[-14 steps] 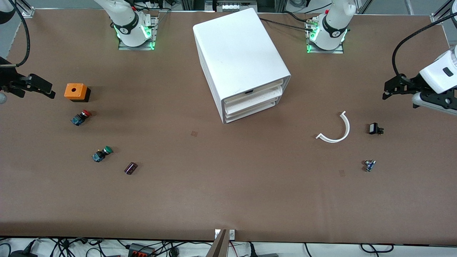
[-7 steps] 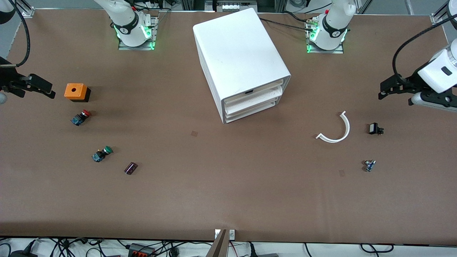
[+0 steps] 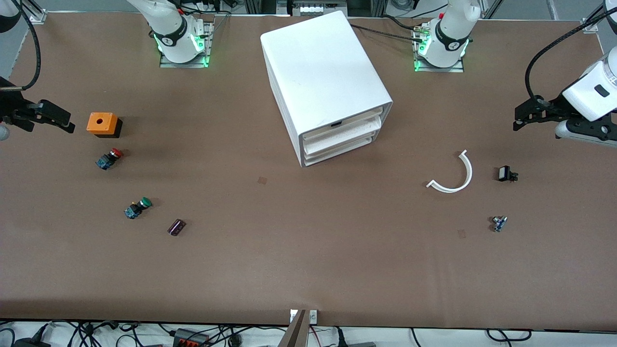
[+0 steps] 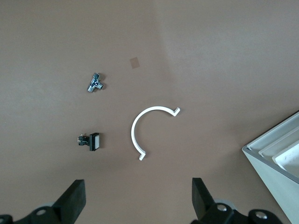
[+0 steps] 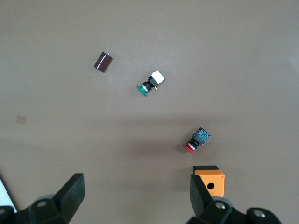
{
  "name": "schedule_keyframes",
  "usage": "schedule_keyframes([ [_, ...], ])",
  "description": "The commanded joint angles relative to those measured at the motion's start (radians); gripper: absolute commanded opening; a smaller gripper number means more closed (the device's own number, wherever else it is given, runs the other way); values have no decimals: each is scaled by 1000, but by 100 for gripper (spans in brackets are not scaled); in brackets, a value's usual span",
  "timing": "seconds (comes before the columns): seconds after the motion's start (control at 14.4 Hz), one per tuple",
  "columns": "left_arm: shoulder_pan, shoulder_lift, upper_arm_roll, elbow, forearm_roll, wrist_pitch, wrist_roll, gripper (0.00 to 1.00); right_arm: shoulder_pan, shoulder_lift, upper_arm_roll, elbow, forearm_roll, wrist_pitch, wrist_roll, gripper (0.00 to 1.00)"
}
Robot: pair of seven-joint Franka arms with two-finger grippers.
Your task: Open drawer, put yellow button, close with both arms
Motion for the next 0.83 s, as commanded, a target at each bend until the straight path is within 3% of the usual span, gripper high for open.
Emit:
schedule_keyframes([
  [0.0, 3, 7, -5, 24, 19, -21, -10, 100, -10, -29, 8, -27, 16, 4, -5, 100],
  [0.76, -2, 23, -5, 47, 14, -23, -15, 100, -10, -29, 12, -28, 16, 3, -5, 100],
])
